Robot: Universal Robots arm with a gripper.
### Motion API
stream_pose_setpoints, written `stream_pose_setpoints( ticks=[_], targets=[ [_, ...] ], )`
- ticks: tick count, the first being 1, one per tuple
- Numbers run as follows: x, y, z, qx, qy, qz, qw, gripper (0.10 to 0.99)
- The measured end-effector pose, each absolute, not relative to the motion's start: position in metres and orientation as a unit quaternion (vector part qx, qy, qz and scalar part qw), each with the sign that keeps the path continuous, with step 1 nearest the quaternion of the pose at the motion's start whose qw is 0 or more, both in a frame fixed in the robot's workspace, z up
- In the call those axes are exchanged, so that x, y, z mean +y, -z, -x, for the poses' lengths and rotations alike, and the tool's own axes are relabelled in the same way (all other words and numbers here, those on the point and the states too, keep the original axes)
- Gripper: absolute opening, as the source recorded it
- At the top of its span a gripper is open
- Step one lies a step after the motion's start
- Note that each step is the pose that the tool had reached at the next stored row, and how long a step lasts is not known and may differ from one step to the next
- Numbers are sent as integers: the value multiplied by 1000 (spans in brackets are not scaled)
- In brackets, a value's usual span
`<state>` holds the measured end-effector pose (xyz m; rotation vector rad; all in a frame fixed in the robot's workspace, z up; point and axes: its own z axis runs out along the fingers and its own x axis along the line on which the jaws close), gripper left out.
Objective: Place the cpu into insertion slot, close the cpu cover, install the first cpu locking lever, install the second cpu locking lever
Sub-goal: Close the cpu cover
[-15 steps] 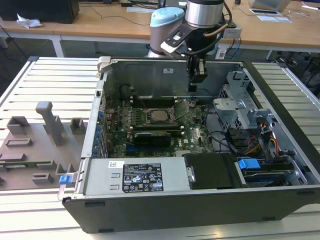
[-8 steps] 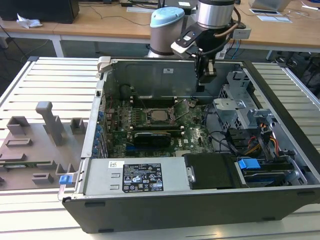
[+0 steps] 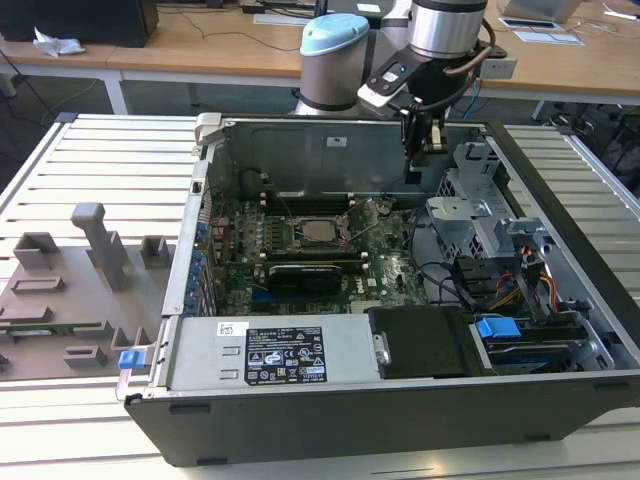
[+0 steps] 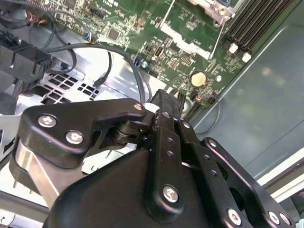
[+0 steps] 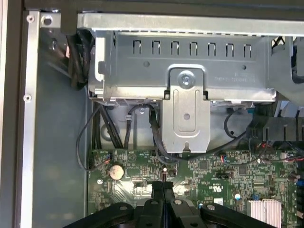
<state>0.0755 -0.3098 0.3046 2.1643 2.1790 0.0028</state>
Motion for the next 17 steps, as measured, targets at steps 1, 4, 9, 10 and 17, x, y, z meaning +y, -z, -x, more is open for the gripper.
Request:
stream_pose_setpoints(
  ticks=[1, 4, 9, 10, 17],
  targets=[
    [-310, -305, -76, 709, -1, -704, 35, 106],
    [-310, -303, -76, 709, -1, -704, 35, 106],
    [-310, -300, -80, 710, 18, -704, 17, 106],
    [-310, -299, -81, 710, 20, -704, 15, 106],
    [-310, -293, -82, 734, 20, -679, 15, 106]
  ],
)
